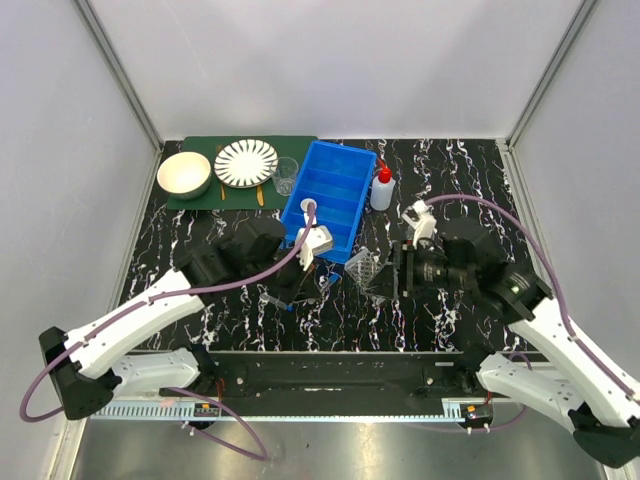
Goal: Organize the chemistry lab equipment
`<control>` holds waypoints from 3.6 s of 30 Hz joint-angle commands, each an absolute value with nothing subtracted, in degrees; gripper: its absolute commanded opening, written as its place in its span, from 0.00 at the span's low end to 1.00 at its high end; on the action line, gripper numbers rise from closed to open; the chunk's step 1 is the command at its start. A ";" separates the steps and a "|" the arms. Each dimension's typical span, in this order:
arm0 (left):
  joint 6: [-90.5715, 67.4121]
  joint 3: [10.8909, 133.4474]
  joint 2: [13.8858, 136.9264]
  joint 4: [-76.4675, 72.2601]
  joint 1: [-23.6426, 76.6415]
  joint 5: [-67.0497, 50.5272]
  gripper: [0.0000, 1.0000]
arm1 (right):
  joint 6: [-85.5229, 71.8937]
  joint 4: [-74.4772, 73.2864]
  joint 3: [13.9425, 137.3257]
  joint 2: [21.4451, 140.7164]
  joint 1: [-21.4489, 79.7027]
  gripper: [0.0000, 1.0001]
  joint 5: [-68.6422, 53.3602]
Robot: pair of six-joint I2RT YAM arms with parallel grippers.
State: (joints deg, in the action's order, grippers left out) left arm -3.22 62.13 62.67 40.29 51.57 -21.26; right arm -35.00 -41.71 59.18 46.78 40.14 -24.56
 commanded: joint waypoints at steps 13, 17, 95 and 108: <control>-2.02 59.85 57.30 37.35 51.94 -28.21 0.00 | -37.88 -29.18 63.72 62.49 46.49 0.63 -26.54; -1.93 59.85 57.13 37.44 51.94 -28.39 0.00 | -38.32 -27.69 63.81 64.07 47.02 0.61 -26.81; -9.84 56.52 61.17 39.64 51.50 7.47 0.99 | -27.16 -41.40 70.66 85.42 38.67 0.00 8.52; -9.05 55.28 60.56 39.03 51.42 7.21 0.99 | -25.22 -40.69 74.27 92.64 38.41 0.00 12.74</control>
State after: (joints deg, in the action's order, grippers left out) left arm -9.08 55.33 61.19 41.01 51.66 6.20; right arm -26.17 -42.44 71.70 92.03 38.68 9.65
